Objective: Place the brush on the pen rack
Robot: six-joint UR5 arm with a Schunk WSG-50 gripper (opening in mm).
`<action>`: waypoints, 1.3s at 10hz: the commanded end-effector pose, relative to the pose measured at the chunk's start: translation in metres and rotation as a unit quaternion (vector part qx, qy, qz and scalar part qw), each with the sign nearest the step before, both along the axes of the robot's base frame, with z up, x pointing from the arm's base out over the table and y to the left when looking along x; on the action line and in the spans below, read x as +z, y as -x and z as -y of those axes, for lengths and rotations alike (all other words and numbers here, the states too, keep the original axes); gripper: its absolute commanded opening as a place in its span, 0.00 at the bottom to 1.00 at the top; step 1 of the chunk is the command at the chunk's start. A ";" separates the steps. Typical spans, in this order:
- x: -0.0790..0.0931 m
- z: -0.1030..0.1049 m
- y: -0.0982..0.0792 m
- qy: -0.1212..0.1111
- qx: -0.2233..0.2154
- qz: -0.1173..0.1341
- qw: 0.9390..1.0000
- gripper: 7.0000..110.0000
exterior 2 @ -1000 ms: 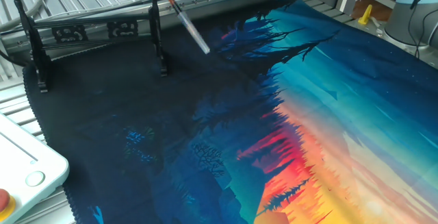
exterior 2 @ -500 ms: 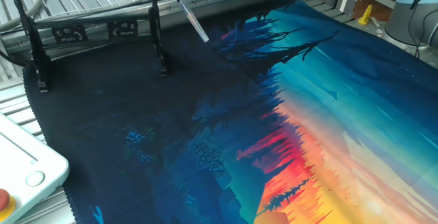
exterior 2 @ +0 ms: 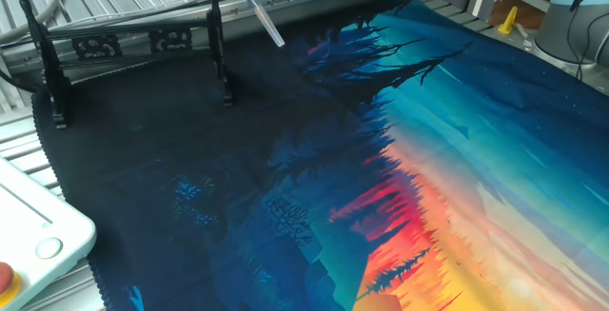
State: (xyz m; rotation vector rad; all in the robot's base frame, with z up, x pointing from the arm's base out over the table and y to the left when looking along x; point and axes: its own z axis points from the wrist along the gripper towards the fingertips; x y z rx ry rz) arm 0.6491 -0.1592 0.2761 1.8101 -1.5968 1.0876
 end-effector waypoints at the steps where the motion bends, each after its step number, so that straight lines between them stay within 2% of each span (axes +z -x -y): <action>1: 0.000 0.002 -0.012 -0.023 -0.002 -0.001 1.000 0.00; 4: -0.004 0.001 -0.017 -0.034 -0.007 0.004 0.999 0.00; 8: -0.008 -0.002 -0.016 -0.046 -0.013 0.005 0.999 0.00; 13: -0.008 -0.001 -0.014 -0.048 -0.020 0.004 0.999 0.00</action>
